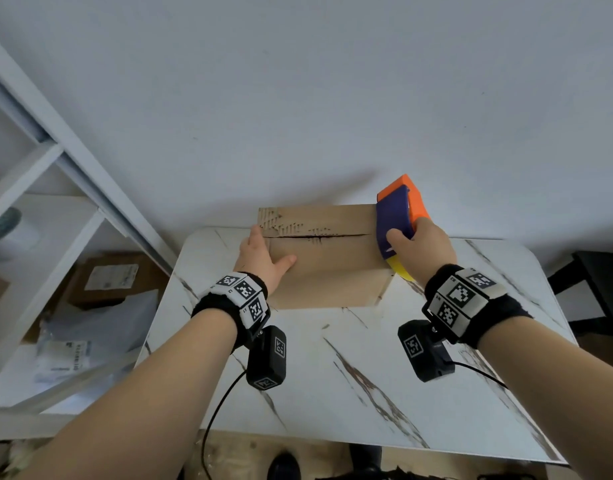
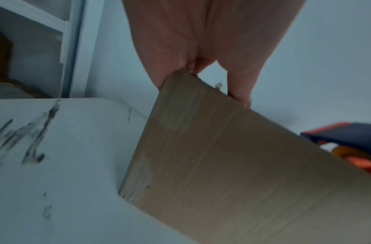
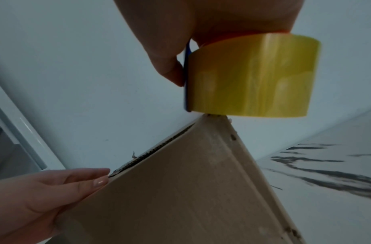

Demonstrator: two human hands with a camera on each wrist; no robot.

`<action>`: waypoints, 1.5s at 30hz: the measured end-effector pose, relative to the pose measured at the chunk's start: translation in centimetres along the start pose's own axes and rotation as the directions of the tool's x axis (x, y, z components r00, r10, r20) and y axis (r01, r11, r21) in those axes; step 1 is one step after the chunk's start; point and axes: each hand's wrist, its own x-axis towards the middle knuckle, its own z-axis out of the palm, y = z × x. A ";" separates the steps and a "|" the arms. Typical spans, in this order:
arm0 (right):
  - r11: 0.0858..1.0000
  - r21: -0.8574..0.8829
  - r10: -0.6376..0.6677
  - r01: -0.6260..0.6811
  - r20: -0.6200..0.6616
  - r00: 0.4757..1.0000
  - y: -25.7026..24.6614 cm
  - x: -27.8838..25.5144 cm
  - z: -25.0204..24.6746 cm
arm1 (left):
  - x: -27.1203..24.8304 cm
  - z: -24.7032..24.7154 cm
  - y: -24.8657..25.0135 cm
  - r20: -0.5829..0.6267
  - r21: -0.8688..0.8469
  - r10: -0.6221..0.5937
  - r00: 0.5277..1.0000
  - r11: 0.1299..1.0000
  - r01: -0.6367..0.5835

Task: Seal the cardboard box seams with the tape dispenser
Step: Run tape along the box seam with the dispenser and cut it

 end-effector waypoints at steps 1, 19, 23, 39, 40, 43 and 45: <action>1.000 -0.007 -0.008 0.008 -0.005 1.000 0.0 -0.1 0.0 | -0.2 0.1 0.0 -0.004 -0.003 0.028 1.000 1.000 -0.028; 0.938 -0.133 -0.331 0.319 -0.081 0.940 -3.3 -1.2 -0.9 | -1.4 0.1 0.8 -0.040 0.177 0.096 0.995 0.980 -0.087; 0.954 0.125 -0.267 0.274 -0.071 0.961 -4.1 -1.0 -1.9 | -0.7 -1.9 2.2 -0.126 0.126 0.213 0.969 0.972 -0.198; 0.848 0.461 -0.283 0.260 -0.020 0.959 -6.6 -1.2 -3.1 | -1.4 -6.7 4.5 0.330 -0.842 -0.047 0.943 0.436 0.317; 0.850 0.460 -0.285 0.257 -0.011 0.959 -6.7 -1.2 -3.1 | -1.3 -6.7 4.3 0.317 -0.836 -0.049 0.947 0.456 0.304; 0.852 0.465 -0.279 0.239 0.017 0.960 -6.8 -1.4 -3.0 | -1.3 -6.6 3.6 0.300 -0.803 -0.058 0.952 0.523 0.285; 0.852 0.467 -0.285 0.237 0.035 0.958 -6.9 -1.4 -2.8 | -1.2 -6.6 3.4 0.269 -0.778 -0.075 0.960 0.571 0.263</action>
